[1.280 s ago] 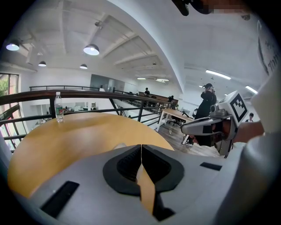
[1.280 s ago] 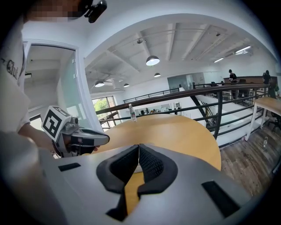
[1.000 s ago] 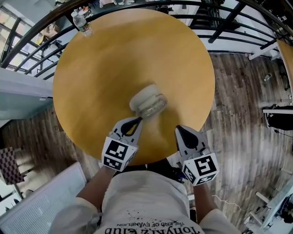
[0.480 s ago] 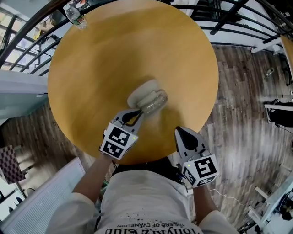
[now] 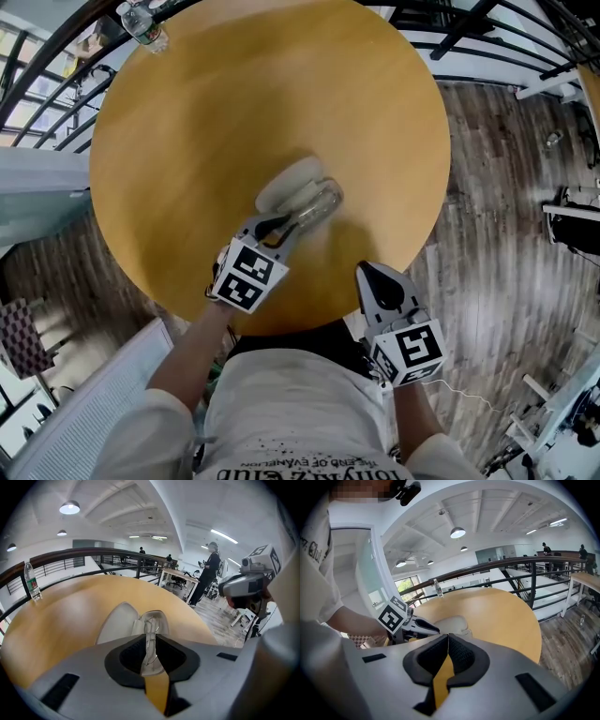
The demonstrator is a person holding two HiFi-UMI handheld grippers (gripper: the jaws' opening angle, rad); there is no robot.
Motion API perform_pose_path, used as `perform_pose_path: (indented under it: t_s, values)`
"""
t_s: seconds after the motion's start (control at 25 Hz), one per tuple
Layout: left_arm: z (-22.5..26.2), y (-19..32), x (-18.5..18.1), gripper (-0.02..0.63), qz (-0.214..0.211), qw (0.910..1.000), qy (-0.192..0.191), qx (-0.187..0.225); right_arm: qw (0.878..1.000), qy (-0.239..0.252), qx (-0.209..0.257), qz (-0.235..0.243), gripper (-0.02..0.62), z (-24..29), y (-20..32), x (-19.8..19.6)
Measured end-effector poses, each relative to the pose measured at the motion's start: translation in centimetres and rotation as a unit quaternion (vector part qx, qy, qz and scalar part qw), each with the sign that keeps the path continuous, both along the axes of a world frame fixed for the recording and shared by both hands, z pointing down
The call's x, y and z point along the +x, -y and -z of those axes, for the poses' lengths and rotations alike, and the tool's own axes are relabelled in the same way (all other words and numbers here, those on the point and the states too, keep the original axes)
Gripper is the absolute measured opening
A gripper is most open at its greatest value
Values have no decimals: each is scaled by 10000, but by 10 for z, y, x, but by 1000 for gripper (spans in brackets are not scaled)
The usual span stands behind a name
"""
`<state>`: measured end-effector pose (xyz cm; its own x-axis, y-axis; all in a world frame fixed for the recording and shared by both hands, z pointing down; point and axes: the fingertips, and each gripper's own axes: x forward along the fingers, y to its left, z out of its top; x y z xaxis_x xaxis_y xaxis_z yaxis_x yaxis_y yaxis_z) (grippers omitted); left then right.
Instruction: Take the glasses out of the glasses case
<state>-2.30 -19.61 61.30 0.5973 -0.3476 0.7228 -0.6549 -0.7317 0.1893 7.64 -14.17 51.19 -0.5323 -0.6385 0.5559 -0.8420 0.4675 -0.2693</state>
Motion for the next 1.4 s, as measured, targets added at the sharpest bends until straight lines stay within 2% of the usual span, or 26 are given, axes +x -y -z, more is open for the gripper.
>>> perform_pose_path:
  t_s: [0.24,0.88,1.4]
  values:
    - [-14,1,2,75,-204,9992,333,38,10000,5,-72,-62,26,-3,-1,6]
    - [-42,3,8,75,-737,9934,881,-44,9997,75,-159,-168,26,-12,-1,12]
    - [-51,-1,14,71,-1037,9891,1008,-274,9995,92,-211,-227,26,-13,-2,15]
